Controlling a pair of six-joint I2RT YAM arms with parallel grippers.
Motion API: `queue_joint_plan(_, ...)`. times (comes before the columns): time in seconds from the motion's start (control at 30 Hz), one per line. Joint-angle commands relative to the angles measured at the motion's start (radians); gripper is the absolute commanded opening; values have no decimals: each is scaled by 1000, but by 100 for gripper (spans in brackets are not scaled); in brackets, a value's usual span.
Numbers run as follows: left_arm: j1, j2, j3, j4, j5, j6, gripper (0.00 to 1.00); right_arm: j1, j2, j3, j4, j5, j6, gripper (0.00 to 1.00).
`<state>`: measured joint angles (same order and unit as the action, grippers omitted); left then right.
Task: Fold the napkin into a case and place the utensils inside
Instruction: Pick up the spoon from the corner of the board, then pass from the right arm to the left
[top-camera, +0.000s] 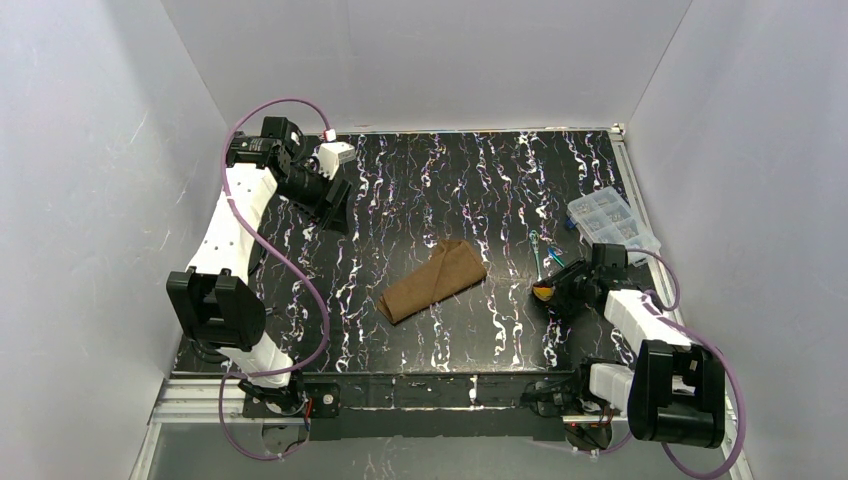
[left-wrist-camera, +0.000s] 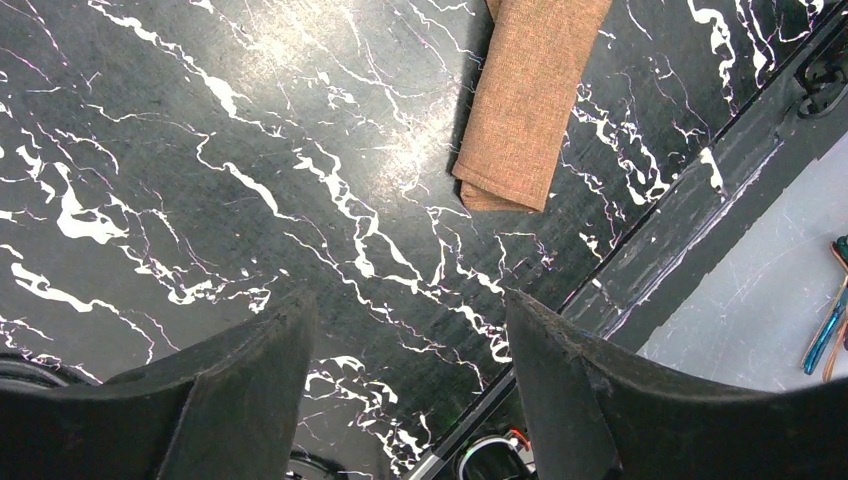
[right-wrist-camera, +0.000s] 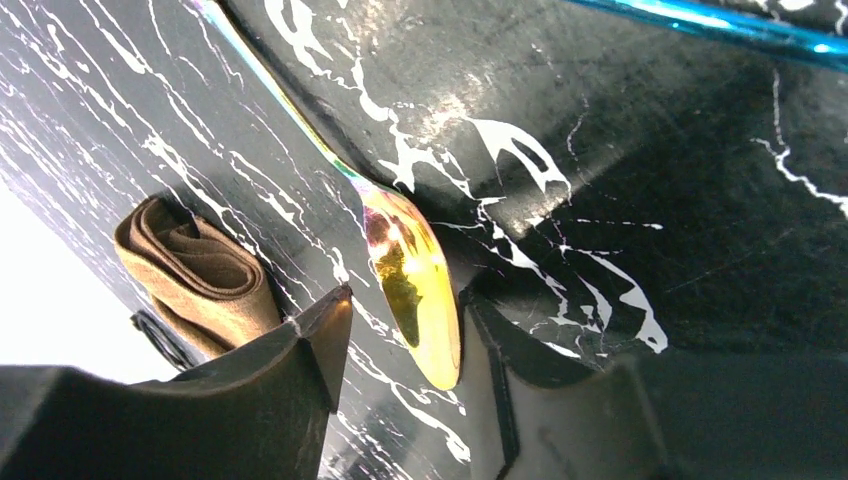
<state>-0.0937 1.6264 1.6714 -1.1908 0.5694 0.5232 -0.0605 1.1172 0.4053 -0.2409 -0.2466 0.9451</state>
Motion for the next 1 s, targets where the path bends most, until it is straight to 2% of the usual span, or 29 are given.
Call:
queue_joint_plan(0.0, 5, -24, 41, -42, 33, 0, 68, 7, 35, -34, -97, 69, 15, 46)
queue_joint_plan(0.03, 5, -21, 45, -46, 35, 1, 68, 7, 35, -36, -90, 73, 19, 34)
queue_joint_plan(0.2, 5, -7, 52, -63, 53, 3, 68, 7, 19, -3, -98, 93, 3, 1)
queue_joint_plan(0.37, -15, 23, 72, -107, 89, 15, 68, 8, -45, 124, -137, 136, -81, 1)
queue_joint_plan(0.53, -34, 20, 101, -118, 153, 64, 68, 46, 18, 354, -162, 66, -248, 1)
queue_joint_plan(0.6, -35, 21, 137, -144, 191, 114, 68, 150, 92, 519, -196, 46, -327, 1)
queue_joint_plan(0.73, -54, 25, 229, -258, 269, 281, 70, 403, 309, 820, -376, 27, -538, 1)
queue_joint_plan(0.87, -78, 20, 289, -353, 249, 400, 71, 530, 389, 975, -476, -14, -655, 1)
queue_joint_plan(0.97, -78, -15, 243, -377, 261, 451, 71, 639, 448, 1083, -604, -6, -754, 1)
